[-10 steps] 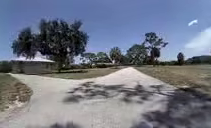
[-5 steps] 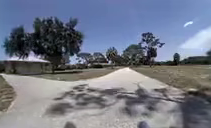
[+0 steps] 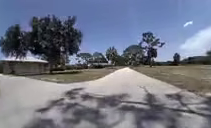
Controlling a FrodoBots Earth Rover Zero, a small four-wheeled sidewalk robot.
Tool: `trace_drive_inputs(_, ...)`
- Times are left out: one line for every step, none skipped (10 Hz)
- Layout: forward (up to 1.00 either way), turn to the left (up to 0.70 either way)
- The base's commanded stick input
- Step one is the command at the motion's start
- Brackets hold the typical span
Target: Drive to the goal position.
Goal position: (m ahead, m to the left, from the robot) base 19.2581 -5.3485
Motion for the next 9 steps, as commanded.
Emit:
trace_drive_inputs(1.00, 0.40)
trace_drive_inputs(1.00, 0.40)
trace_drive_inputs(1.00, 0.40)
trace_drive_inputs(1.00, 0.40)
trace_drive_inputs(1.00, 0.40)
trace_drive_inputs(0.38, 0.77)
trace_drive_inputs(0.00, 1.00)
trace_drive_inputs(0.00, 1.00)
trace_drive_inputs(0.00, 1.00)
